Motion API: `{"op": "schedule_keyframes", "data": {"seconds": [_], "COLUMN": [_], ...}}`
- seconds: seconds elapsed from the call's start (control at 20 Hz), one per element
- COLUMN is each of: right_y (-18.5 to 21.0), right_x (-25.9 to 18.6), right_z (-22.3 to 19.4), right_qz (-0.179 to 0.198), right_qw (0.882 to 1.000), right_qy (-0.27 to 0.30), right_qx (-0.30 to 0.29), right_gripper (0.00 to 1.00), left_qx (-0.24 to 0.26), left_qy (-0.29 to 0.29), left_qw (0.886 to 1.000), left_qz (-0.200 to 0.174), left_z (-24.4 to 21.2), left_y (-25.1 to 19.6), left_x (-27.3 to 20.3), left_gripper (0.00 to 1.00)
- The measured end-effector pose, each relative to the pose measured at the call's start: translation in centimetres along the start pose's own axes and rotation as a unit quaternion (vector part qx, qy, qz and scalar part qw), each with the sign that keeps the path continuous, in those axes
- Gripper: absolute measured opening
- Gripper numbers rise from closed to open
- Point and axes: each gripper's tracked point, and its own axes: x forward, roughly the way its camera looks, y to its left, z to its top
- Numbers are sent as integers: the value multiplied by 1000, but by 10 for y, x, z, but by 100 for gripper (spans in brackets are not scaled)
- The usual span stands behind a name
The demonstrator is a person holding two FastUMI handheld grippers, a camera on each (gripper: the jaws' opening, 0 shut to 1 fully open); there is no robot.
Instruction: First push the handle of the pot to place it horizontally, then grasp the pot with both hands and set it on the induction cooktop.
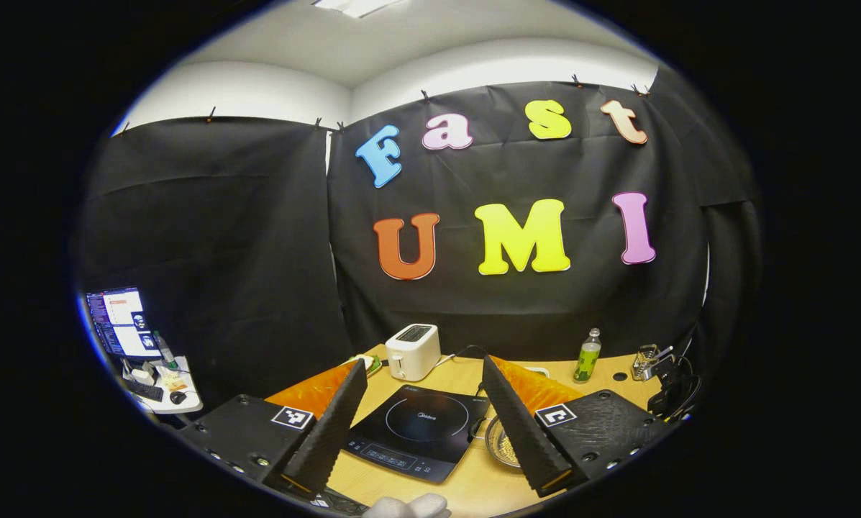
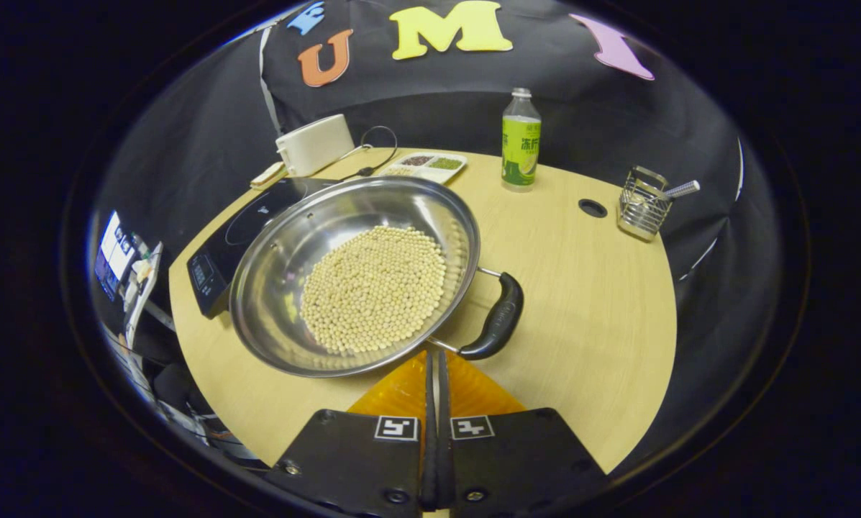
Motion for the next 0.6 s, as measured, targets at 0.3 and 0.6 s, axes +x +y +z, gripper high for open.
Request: {"op": "schedule_keyframes", "data": {"seconds": [0.3,0.6], "right_y": [-3,-3], "right_x": [-10,-37], "right_z": [7,-2], "right_qz": [-25,-70], "right_qw": [999,997], "right_qy": [-14,-30], "right_qx": [-17,11], "right_gripper": [4,4], "left_qx": [7,3], "left_qy": [7,4], "left_qw": [1000,997], "left_qz": [-6,-74], "left_z": [-10,-19], "left_y": [0,-8], "left_x": [5,26], "left_gripper": [96,96]}}
